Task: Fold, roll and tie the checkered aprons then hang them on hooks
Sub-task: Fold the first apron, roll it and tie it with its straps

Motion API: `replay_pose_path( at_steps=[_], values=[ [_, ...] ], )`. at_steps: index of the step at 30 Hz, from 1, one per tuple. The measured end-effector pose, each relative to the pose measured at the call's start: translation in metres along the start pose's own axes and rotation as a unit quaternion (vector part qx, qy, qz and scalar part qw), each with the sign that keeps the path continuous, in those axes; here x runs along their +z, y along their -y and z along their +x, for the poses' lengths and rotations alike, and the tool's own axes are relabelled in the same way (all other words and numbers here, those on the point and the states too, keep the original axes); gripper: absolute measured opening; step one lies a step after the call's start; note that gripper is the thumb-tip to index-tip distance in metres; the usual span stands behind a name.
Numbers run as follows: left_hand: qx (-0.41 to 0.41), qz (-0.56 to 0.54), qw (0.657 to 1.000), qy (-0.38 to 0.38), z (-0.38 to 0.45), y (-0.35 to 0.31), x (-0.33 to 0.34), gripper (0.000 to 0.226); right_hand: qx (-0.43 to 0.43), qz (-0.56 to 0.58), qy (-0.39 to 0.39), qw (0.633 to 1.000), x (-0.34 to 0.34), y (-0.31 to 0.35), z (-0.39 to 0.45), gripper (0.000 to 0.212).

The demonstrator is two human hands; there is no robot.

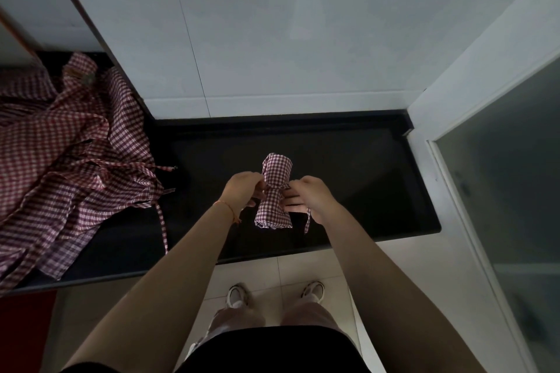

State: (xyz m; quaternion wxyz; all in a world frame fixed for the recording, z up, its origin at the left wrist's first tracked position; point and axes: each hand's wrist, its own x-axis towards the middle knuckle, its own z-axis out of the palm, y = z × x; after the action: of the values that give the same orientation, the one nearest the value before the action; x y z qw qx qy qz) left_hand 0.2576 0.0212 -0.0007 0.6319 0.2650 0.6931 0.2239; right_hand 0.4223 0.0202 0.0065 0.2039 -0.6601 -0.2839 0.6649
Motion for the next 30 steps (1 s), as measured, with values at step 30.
replay_pose_path(
  at_steps=[30],
  values=[
    [0.170,0.115,0.978,0.038,-0.010,0.014,0.002,0.013,-0.229,-0.169,-0.012,0.959,0.014,0.043,-0.008,0.025]
  ],
)
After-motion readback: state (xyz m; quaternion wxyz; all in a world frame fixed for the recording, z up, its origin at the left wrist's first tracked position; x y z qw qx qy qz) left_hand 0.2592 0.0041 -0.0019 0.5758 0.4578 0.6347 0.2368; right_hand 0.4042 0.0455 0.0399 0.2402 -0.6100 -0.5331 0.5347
